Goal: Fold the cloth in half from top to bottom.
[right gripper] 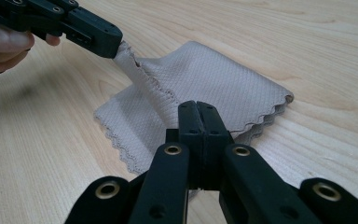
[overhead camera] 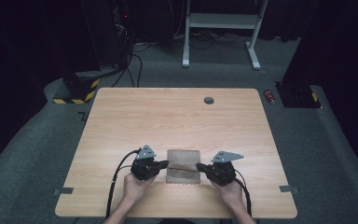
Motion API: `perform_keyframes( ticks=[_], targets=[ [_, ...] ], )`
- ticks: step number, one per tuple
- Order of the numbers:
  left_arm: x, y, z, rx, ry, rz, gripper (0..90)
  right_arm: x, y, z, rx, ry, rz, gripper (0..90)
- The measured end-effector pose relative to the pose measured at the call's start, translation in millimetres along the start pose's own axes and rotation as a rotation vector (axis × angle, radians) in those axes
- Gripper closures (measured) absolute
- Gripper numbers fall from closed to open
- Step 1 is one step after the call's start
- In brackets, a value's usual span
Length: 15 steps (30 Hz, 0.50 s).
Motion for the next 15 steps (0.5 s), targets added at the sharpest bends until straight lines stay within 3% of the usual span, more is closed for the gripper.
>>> perform_keyframes(
  ticks=[15],
  targets=[
    [7.6,-5.5,-0.3,0.001,0.016,0.011,90.0,9.9,5.8,0.3,-0.004,0.021,-0.005,89.9]
  ],
)
Point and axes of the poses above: each handheld gripper's, and its own axes: z roughly forward along the jaws, x roughly out of its underside, y roughly to its left, the point moved 5 cm from there along z, roughly forward along the jaws, and after that the axes turned 10 degrees about z, right-handed, at the moved point
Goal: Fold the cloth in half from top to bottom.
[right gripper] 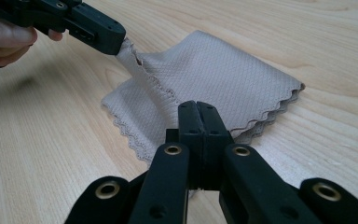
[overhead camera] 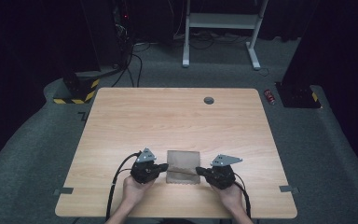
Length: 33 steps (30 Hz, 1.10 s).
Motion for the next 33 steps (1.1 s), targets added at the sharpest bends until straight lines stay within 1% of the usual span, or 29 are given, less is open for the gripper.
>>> perform_keyframes(
  ticks=[4,7,9,11,12,15,20,23,26,28,31,32,33],
  targets=[
    [2.6,-2.0,1.3,0.003,0.011,0.005,90.0,1.7,0.9,0.0,0.002,0.002,-0.012,89.9],
    [4.1,-3.4,2.8,0.007,0.018,0.007,90.0,5.1,-0.1,0.7,0.007,0.013,-0.013,89.9],
    [6.0,-5.2,5.2,0.005,0.032,0.017,90.0,7.9,-1.0,1.6,0.006,0.021,-0.006,89.8],
    [7.2,-6.4,6.6,0.006,0.039,0.019,90.0,10.3,-1.1,2.4,0.007,0.027,-0.003,89.8],
    [7.8,-6.3,7.0,0.006,0.043,0.025,90.0,11.2,-1.3,2.9,0.008,0.03,-0.007,89.8],
    [8.6,-7.3,7.9,0.008,0.044,0.018,90.0,12.9,-1.3,3.9,0.014,0.038,-0.014,89.8],
    [12.8,-9.4,10.5,0.001,0.067,0.034,90.0,16.4,-2.0,7.1,0.018,0.049,-0.014,89.7],
    [14.9,-9.9,10.6,0.005,0.074,0.034,89.9,18.2,-1.4,7.7,0.015,0.056,-0.011,89.4],
    [16.6,-11.4,10.6,0.009,0.08,0.022,89.4,19.7,-1.1,8.5,0.012,0.064,-0.012,88.6],
    [16.8,-11.5,8.9,0.01,0.078,0.014,88.9,19.7,-1.2,7.8,0.01,0.06,-0.008,83.9],
    [15.0,-12.9,5.3,0.007,0.066,0.011,81.9,18.8,-1.2,5.4,0.003,0.051,0.002,81.4],
    [11.7,-13.2,1.0,0.01,0.049,0.006,79.7,16.8,-0.8,1.9,-0.004,0.031,0.003,79.8],
    [11.7,-13.2,1.0,0.01,0.049,0.006,77.5,15.3,-0.4,-0.4,-0.01,0.021,0.01,79.3]
  ],
)
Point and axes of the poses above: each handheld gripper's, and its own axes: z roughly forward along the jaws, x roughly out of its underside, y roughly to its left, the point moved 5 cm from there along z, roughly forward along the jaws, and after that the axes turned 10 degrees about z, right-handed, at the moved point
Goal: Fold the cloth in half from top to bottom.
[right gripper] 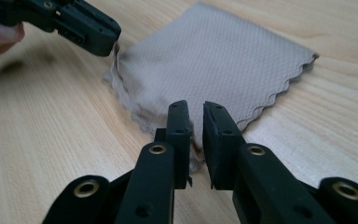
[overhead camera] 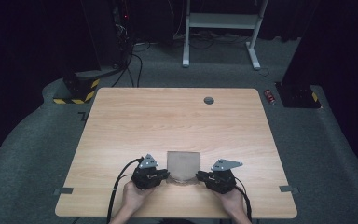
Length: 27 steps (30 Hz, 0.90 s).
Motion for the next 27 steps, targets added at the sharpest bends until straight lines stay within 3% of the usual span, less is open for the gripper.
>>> perform_keyframes(
  ticks=[3,6,11,15,17,18,24,27],
  targets=[
    [-11.3,2.5,-6.9,-0.021,-0.039,-0.015,71.8,-5.0,-0.4,-3.4,-0.001,-0.021,0.01,79.2],
    [-16.1,3.6,-4.6,-0.034,-0.037,-0.017,67.1,-8.0,-1.0,-1.6,0.005,-0.024,0.014,78.8],
    [-14.6,0.6,14.5,-0.049,0.031,0.015,63.0,-8.4,-1.2,11.9,0.033,0.004,0.02,76.5],
    [-6.2,-2.2,18.8,-0.072,0.076,0.036,58.0,-0.8,0.2,16.9,0.061,0.036,-0.008,71.1],
    [2.0,-4.9,17.4,-0.107,0.121,0.09,55.4,3.0,0.0,16.3,0.076,0.047,-0.029,67.7],
    [4.9,-4.6,16.4,-0.107,0.127,0.094,54.2,5.2,-0.3,15.9,0.084,0.051,-0.038,66.4],
    [12.6,0.0,6.4,-0.099,0.102,0.054,50.6,11.3,-1.9,10.6,0.109,0.05,-0.06,62.4],
    [6.0,3.9,1.8,-0.098,0.055,0.033,50.2,1.7,-3.4,6.7,0.077,0.01,-0.029,73.6]
  ],
)
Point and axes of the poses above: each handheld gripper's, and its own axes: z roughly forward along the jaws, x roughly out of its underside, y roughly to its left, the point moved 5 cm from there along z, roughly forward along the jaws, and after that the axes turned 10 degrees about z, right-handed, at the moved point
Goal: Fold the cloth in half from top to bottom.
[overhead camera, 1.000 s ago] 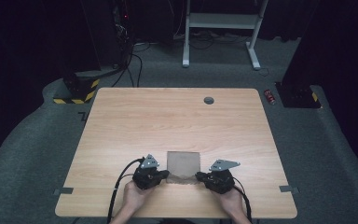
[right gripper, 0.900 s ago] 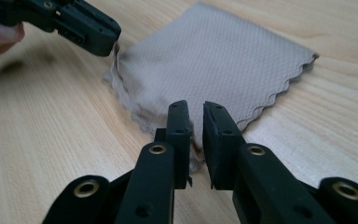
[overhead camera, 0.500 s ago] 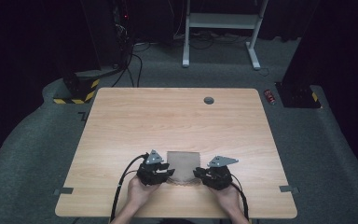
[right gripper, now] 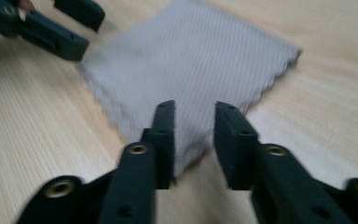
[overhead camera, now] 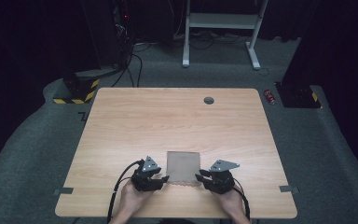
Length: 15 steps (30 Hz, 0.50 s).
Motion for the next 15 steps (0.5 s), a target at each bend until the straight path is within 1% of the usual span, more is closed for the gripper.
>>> perform_keyframes(
  ticks=[1,2,4,7,8,9,10,12,13,14,15],
  targets=[
    [0.0,0.0,0.0,0.0,0.0,0.0,50.2,-5.4,-1.0,0.0,-0.005,-0.011,0.002,76.8],
    [-9.4,3.6,2.6,0.004,-0.026,-0.023,50.2,-11.1,-2.1,1.3,-0.005,-0.016,0.007,79.7],
    [-20.2,8.9,10.3,-0.008,-0.041,-0.028,50.2,-22.7,-6.3,7.2,0.0,-0.024,0.018,84.6],
    [-34.5,16.3,28.2,-0.024,-0.048,-0.042,50.0,-38.9,-13.3,20.4,0.019,-0.031,0.042,86.9],
    [-36.4,18.4,32.1,-0.033,-0.043,-0.037,49.8,-44.6,-14.6,26.0,0.03,-0.03,0.041,86.9],
    [-36.4,18.4,32.1,-0.033,-0.043,-0.037,49.6,-47.4,-15.2,29.2,0.035,-0.028,0.042,86.7],
    [-38.6,22.3,42.2,-0.044,-0.027,-0.048,49.5,-51.1,-16.4,34.6,0.041,-0.024,0.046,86.5],
    [-36.9,24.9,47.2,-0.051,-0.016,-0.063,49.6,-53.9,-20.1,43.5,0.058,-0.003,0.054,86.0],
    [-34.9,26.9,48.9,-0.058,-0.001,-0.061,49.5,-54.0,-22.5,46.5,0.067,0.006,0.056,85.9],
    [-32.2,29.3,49.7,-0.069,0.023,-0.048,49.5,-53.6,-25.9,49.9,0.076,0.018,0.067,85.9],
    [-30.2,30.1,50.2,-0.077,0.026,-0.044,49.5,-52.8,-30.2,52.5,0.089,0.028,0.073,85.9]
  ],
)
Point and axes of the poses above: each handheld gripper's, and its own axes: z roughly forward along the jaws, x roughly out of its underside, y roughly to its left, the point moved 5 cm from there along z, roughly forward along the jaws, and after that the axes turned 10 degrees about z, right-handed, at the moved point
